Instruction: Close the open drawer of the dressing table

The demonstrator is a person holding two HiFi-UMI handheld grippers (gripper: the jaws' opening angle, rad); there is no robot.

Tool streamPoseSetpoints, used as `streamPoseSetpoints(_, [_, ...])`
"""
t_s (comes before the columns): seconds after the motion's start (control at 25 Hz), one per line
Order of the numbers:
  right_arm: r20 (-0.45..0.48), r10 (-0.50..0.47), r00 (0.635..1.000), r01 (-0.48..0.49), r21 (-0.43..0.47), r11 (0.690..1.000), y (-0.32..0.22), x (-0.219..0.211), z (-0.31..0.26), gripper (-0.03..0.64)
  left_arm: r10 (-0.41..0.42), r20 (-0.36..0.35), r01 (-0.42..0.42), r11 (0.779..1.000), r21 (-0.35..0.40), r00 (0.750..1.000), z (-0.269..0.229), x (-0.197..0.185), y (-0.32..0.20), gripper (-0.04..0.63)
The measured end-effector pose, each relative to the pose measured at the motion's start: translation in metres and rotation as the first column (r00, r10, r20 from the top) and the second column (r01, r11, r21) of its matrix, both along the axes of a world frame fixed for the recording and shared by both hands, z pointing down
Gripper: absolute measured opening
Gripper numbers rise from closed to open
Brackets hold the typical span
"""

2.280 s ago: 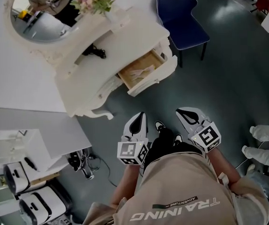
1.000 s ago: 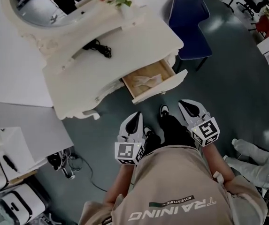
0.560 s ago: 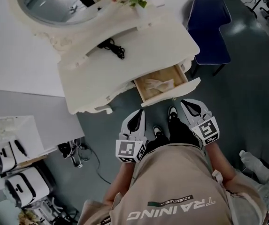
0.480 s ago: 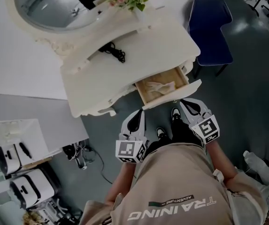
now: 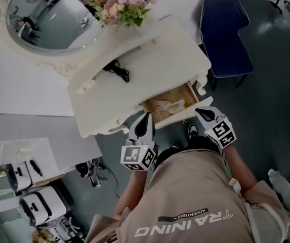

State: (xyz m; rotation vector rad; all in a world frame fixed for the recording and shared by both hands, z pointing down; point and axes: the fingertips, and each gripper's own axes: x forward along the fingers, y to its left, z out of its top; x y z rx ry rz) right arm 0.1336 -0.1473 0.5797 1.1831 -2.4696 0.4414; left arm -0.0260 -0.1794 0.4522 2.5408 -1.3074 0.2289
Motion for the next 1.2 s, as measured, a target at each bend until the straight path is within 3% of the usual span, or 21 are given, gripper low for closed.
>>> streamPoseSetpoints(0.44, [-0.016, 0.006, 1.000, -0.010, -0.245, 0.970, 0.020, 0.021, 0.088, 0.003, -0.033, 0.041, 0.035, 0.998, -0.051, 0.999, 0.023, -0.003, 0.001, 0.018])
streamPoseSetpoints(0.76, [-0.047, -0.052, 0.998, 0.023, -0.486, 0.874, 0.048, 0.027, 0.167, 0.003, -0.057, 0.031, 0.059, 0.995, -0.081, 0.998, 0.036, -0.002, 0.003, 0.018])
streamPoseSetpoints(1.0, [-0.070, -0.041, 0.997, -0.003, -0.537, 0.844, 0.046, 0.024, 0.186, 0.003, -0.081, 0.033, 0.084, 0.990, -0.111, 0.996, 0.045, -0.009, 0.012, 0.018])
streamPoseSetpoints(1.2, [-0.083, -0.064, 0.994, 0.009, -0.543, 0.840, 0.035, 0.017, 0.188, 0.003, -0.112, 0.030, 0.116, 0.982, -0.146, 0.993, 0.057, -0.016, 0.012, 0.018])
